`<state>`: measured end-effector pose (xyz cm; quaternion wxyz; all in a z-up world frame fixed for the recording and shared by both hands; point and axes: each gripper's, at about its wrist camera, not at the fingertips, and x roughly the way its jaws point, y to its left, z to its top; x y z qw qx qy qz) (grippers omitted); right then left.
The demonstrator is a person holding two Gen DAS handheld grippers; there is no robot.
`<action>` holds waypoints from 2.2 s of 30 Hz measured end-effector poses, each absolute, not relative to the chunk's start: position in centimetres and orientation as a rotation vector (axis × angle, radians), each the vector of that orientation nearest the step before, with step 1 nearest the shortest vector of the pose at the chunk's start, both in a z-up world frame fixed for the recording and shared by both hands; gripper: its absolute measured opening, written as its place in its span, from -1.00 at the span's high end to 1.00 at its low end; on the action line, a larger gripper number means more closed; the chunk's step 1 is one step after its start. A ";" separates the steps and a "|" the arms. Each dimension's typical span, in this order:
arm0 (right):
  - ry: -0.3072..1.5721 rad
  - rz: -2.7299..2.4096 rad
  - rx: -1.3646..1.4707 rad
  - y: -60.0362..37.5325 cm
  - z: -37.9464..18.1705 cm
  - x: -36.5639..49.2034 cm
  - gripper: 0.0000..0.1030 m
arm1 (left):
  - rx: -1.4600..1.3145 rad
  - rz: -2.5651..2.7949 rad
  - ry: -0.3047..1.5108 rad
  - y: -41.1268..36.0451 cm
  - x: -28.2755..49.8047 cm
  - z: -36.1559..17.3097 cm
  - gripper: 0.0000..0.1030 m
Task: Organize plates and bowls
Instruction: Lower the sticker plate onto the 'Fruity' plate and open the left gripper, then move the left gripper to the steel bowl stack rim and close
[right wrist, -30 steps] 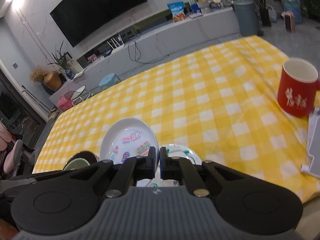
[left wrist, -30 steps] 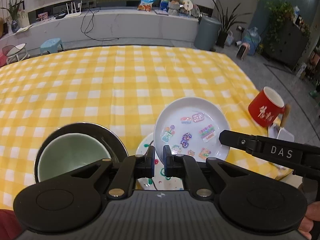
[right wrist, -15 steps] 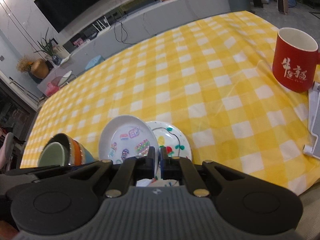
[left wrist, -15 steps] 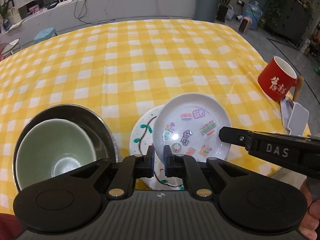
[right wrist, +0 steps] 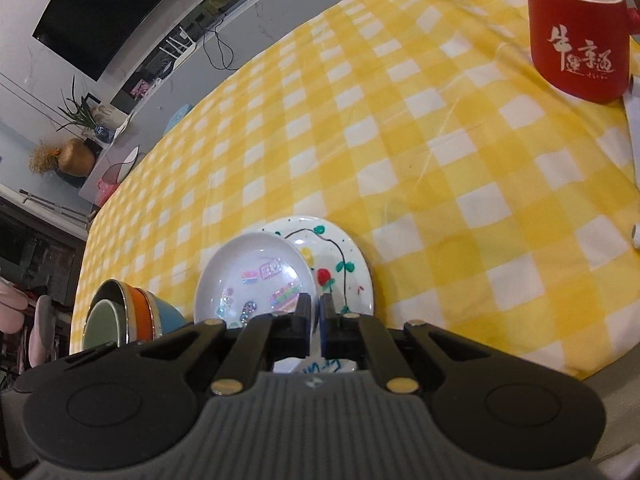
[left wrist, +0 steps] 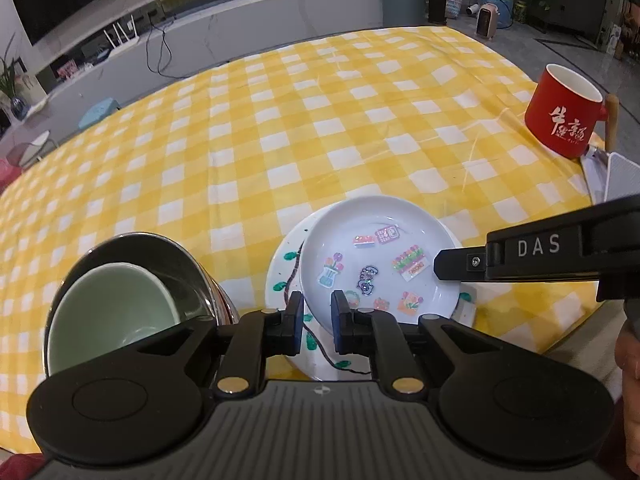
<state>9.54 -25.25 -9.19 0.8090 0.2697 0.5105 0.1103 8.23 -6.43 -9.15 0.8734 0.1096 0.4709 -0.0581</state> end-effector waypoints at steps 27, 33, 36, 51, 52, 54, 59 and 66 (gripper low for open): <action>1.080 0.224 0.480 -24.3 -8.7 9.4 0.20 | 0.057 -0.187 0.903 -3.5 8.2 -6.3 0.21; 0.954 0.198 0.309 -23.0 -6.6 8.7 -0.45 | -0.005 -0.134 0.829 -1.8 8.1 -4.8 0.09; 0.920 0.209 0.282 -22.5 -6.0 8.6 -0.78 | 0.027 -0.114 0.806 -1.5 8.1 -4.6 0.00; 0.877 0.285 0.283 -19.7 -4.1 7.8 -0.95 | -0.110 -0.033 0.805 4.3 8.2 -2.4 -0.18; 0.882 0.302 0.298 -19.2 -3.8 7.7 -0.95 | -0.123 -0.028 0.816 4.9 8.2 -2.3 -0.18; 0.895 0.347 0.336 -18.4 -3.2 7.7 -0.95 | -0.123 -0.025 0.834 6.0 8.3 -2.3 -0.18; 0.917 0.458 0.360 -15.4 -2.4 7.3 -0.95 | -0.142 -0.011 0.930 8.9 8.9 -3.7 -0.19; 0.965 0.565 0.311 -11.6 -2.9 7.2 -0.63 | -0.165 -0.123 1.019 11.1 8.9 -5.8 -0.19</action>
